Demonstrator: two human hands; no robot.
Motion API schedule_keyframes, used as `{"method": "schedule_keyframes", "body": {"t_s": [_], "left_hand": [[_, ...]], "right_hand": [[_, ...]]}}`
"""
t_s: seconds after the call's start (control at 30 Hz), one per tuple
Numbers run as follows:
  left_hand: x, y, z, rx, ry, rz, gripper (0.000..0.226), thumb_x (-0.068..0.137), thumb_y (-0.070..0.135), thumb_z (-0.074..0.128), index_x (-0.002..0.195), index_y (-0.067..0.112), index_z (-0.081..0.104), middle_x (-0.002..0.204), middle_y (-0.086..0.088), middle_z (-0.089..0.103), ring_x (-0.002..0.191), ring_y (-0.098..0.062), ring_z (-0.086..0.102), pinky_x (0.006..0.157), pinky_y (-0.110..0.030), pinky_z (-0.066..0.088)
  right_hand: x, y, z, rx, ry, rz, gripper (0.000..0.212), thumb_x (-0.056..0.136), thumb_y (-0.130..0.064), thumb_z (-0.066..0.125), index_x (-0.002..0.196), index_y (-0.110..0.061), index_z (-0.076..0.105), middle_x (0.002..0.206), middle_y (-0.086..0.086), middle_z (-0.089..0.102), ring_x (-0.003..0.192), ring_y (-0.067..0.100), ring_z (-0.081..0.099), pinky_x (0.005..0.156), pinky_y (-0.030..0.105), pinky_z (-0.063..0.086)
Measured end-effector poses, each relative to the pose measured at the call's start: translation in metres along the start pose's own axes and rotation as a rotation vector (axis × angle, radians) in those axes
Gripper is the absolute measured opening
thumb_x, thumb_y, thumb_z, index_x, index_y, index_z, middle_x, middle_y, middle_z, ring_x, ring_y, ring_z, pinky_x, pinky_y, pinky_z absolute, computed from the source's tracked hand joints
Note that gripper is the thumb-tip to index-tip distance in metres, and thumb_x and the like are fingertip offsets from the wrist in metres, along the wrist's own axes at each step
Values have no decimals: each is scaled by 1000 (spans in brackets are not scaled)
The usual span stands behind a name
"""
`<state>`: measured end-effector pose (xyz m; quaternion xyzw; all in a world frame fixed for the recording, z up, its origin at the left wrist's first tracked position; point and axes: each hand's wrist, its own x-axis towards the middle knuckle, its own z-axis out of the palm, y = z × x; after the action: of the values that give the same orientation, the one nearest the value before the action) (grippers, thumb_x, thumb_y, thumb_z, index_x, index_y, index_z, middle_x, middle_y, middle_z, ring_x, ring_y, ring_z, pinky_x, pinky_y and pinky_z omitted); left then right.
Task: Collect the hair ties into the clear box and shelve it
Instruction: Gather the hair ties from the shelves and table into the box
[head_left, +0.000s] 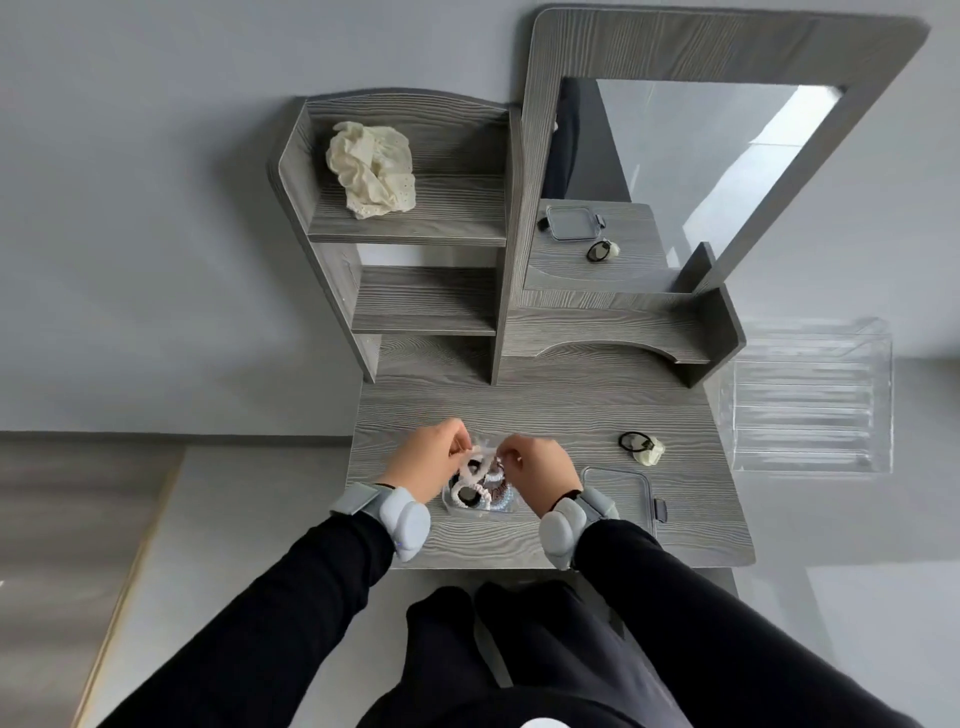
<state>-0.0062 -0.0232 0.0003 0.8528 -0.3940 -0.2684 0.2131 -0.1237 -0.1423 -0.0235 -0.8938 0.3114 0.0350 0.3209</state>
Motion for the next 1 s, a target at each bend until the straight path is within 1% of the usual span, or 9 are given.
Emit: {"method": "schedule_keyframes", "body": {"t_s": [0.1, 0.2, 0.37, 0.47, 0.57, 0.73, 0.83, 0.9, 1.0], "left_hand": [[4, 3, 10, 42, -92, 8, 10, 90, 10, 59, 100, 9, 60, 92, -7, 66, 79, -18, 55, 72, -29, 43], [9, 9, 21, 68, -149, 12, 11, 90, 10, 58, 101, 7, 60, 102, -11, 67, 80, -23, 56, 78, -36, 48], [19, 12, 38, 207, -274, -8, 14, 92, 12, 53, 103, 7, 61, 110, -11, 67, 102, -29, 61, 88, -40, 49], [23, 18, 43, 304, -183, -25, 16, 94, 12, 48, 102, 7, 61, 112, -12, 64, 103, -31, 59, 85, -41, 48], [31, 33, 42, 255, -67, -18, 13, 95, 16, 48, 98, 9, 59, 107, -11, 59, 95, -32, 59, 75, -39, 44], [53, 68, 41, 232, -40, 69, 13, 95, 18, 47, 96, 11, 58, 104, -8, 62, 92, -29, 60, 76, -41, 48], [68, 86, 46, 251, -47, 94, 13, 95, 18, 47, 97, 12, 59, 103, -7, 64, 91, -28, 61, 75, -41, 51], [77, 94, 50, 244, -47, 98, 12, 94, 18, 48, 95, 13, 59, 101, -6, 66, 89, -27, 62, 76, -42, 53], [87, 101, 57, 242, -61, 93, 12, 94, 17, 48, 93, 15, 59, 99, -4, 66, 87, -26, 62, 74, -41, 53]], "right_hand": [[-2, 9, -7, 51, 55, 26, 21, 88, -11, 49, 94, -15, 69, 83, 7, 75, 77, 28, 68, 65, 33, 51], [-7, 17, -12, 99, 69, 57, 21, 87, -11, 48, 92, -17, 68, 83, 5, 75, 75, 26, 70, 66, 39, 56], [-13, 32, -15, 161, 57, 66, 21, 87, -6, 48, 91, -10, 69, 88, 7, 75, 76, 27, 70, 70, 40, 57], [-14, 42, -18, 169, 55, 90, 21, 87, -6, 48, 90, -11, 68, 89, 6, 75, 77, 28, 70, 70, 39, 57], [-11, 51, -26, 117, 57, 157, 22, 88, -11, 48, 94, -15, 69, 89, 6, 74, 78, 28, 68, 66, 35, 54], [0, 73, -43, 66, 108, 239, 21, 91, -16, 47, 101, -18, 66, 96, 6, 74, 86, 28, 66, 68, 34, 51], [6, 94, -54, 76, 151, 288, 23, 91, -13, 48, 107, -17, 64, 107, 6, 69, 94, 29, 64, 68, 31, 47], [10, 111, -62, 35, 140, 317, 26, 90, -11, 48, 111, -18, 62, 114, 7, 63, 104, 30, 59, 73, 32, 46], [16, 139, -71, -30, 93, 357, 30, 90, -10, 48, 117, -20, 59, 124, 8, 56, 118, 31, 48, 87, 39, 49]]}}
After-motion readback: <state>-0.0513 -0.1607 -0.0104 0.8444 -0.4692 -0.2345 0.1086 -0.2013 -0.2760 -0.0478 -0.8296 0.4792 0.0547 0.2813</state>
